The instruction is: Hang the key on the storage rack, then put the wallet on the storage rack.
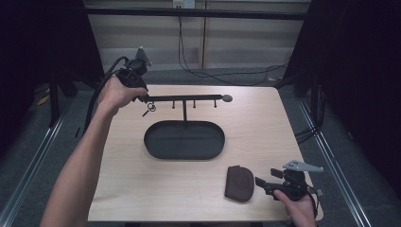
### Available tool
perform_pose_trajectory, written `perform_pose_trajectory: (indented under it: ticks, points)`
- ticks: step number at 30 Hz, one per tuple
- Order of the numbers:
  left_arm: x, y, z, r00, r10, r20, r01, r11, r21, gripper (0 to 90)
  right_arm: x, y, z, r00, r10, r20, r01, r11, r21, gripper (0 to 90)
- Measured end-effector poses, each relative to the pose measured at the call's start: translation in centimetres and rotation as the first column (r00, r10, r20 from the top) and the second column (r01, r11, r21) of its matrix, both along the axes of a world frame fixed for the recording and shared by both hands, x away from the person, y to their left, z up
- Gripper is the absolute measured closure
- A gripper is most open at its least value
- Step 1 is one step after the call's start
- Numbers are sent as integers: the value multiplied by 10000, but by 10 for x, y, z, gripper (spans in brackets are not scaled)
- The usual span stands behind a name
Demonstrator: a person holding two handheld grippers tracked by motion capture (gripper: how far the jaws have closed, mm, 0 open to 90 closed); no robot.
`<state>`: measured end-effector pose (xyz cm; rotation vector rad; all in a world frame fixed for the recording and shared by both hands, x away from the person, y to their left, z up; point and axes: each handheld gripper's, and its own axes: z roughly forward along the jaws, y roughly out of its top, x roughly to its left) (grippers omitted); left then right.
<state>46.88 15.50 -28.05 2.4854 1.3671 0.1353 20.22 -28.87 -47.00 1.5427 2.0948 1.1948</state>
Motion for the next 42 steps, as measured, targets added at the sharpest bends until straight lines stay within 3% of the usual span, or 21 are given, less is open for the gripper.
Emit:
perform_pose_trajectory:
  ticks: [7, 8, 14, 15, 19, 22, 24, 27, 28, 33, 34, 35, 38, 40, 41, 42]
  points:
    - [-11, 10, -1, 9997, -240, -34, 239, 9994, -260, 769, 0, 0, 0, 10000, -16, -7, 16, 10000, -15, 206]
    - [-17, 13, 0, 9987, -506, -42, 503, 9973, -537, 762, 0, 0, 0, 10000, -28, 0, 28, 10000, -31, 206]
    - [-31, 20, -3, 9968, -795, -57, 791, 9956, -501, 732, 1, 1, 0, 10000, -14, -18, 14, 10000, -52, 206]
    - [-36, 23, -3, 9962, -857, 161, 865, 9946, -576, 727, 1, 1, 0, 10000, -3, -37, 3, 10000, -55, 206]
    - [-45, 30, -7, 9959, -871, 250, 889, 9923, -861, 713, 2, 1, 0, 9999, -102, 29, 102, 9999, -22, 206]
    - [-54, 34, -13, 9950, -902, 439, 945, 9894, -1102, 649, 2, 0, 0, 9998, -172, 49, 172, 9998, 42, 206]
    - [-63, 39, -27, 9936, -896, 688, 1003, 9799, -1727, 609, 2, 0, 1, 9998, -148, 90, 148, 9999, 16, 206]
    - [-70, 41, -43, 9936, -904, 680, 1023, 9747, -1988, 551, 2, 0, 1, 9999, -105, 67, 105, 9999, -13, 206]
    - [-72, 43, -46, 9933, -970, 624, 1086, 9690, -2217, 537, 2, 1, 1, 9999, -106, 71, 106, 9999, -6, 206]
    - [-81, 45, -56, 9919, -996, 788, 1141, 9714, -2080, 439, 1, 0, 1, 9999, -140, 76, 140, 9999, 5, 206]
    - [-84, 49, -60, 9902, -1012, 968, 1219, 9630, -2405, 423, 1, 0, 1, 9999, -117, 83, 117, 9999, -11, 206]
    - [-84, 49, -60, 9902, -1012, 968, 1219, 9630, -2405, 414, 1, 0, 1, 9999, -104, 101, 104, 9999, -9, 206]
    - [-92, 56, -68, 9857, -749, 1510, 1160, 9513, -2855, 391, 1, 0, 1, 9999, -95, 90, 95, 10000, 4, 206]
    - [-100, 59, -71, 9742, -503, 2201, 1168, 9464, -3010, 391, 1, 0, 1, 9999, -102, 81, 102, 9999, 15, 206]
    - [-102, 61, -74, 9781, -479, 2025, 1214, 9216, -3686, 391, 1, 0, 1, 9999, -101, 69, 101, 9999, 26, 206]
    - [-102, 61, -74, 9781, -479, 2025, 1214, 9216, -3686, 391, 1, 0, 0, 9999, -95, 53, 95, 10000, 27, 206]
